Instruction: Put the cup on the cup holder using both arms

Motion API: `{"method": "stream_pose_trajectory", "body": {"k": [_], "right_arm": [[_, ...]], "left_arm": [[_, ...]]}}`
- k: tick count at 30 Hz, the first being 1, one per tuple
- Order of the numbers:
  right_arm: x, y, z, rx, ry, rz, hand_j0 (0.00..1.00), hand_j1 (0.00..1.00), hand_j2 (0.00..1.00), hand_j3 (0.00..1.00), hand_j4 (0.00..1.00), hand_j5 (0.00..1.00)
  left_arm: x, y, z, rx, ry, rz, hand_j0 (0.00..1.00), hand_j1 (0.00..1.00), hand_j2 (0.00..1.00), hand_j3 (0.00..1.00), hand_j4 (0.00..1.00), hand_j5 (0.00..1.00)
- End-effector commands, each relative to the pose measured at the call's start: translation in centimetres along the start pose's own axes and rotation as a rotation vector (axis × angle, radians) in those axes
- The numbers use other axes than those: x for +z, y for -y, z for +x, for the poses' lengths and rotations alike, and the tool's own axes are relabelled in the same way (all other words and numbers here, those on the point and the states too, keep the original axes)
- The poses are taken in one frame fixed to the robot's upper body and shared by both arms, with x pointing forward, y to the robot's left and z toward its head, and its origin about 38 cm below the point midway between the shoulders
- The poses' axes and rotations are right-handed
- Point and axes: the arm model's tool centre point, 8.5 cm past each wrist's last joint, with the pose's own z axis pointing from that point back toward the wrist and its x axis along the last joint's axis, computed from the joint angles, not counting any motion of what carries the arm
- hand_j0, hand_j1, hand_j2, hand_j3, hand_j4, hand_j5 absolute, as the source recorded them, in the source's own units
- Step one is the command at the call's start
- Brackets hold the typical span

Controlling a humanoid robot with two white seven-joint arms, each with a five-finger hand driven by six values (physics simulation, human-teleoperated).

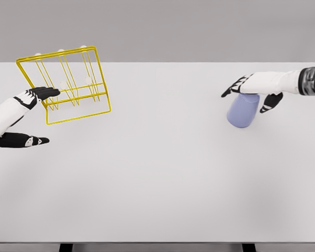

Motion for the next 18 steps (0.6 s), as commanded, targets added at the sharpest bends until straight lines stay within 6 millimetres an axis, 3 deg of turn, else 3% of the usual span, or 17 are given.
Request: {"method": "stream_pose_trajectory", "body": {"k": [1, 4, 6, 10, 18], "right_arm": [[-0.24, -0.08, 0.16, -0.003, 0.007, 0.002, 0.81, 0.81, 0.81, 0.81, 0.81, 0.81], [-0.17, -0.13, 0.09, -0.003, 0.005, 0.003, 0.7, 0.7, 0.7, 0.7, 0.7, 0.7], [-0.13, -0.21, 0.06, -0.002, 0.004, 0.006, 0.7, 0.7, 0.7, 0.7, 0.7, 0.7], [-0.13, -0.2, 0.07, -0.003, 0.004, 0.005, 0.58, 0.58, 0.58, 0.58, 0.58, 0.58], [-0.15, -0.07, 0.13, -0.001, 0.007, 0.001, 0.42, 0.42, 0.42, 0.42, 0.42, 0.42]], "left_arm": [[0.03, -0.03, 0.02, 0.006, 0.0, 0.003, 1.0, 1.0, 1.0, 1.0, 1.0, 1.0], [0.0, -0.08, 0.02, 0.005, 0.001, 0.004, 1.0, 1.0, 1.0, 1.0, 1.0, 1.0], [-0.02, -0.05, 0.11, 0.005, 0.003, 0.004, 1.0, 1.0, 1.0, 1.0, 1.0, 1.0], [-0.04, -0.07, 0.15, 0.005, 0.005, 0.004, 1.0, 1.0, 1.0, 1.0, 1.0, 1.0], [-0.12, -0.11, 0.33, 0.003, 0.011, 0.004, 1.0, 1.0, 1.0, 1.0, 1.0, 1.0]]}}
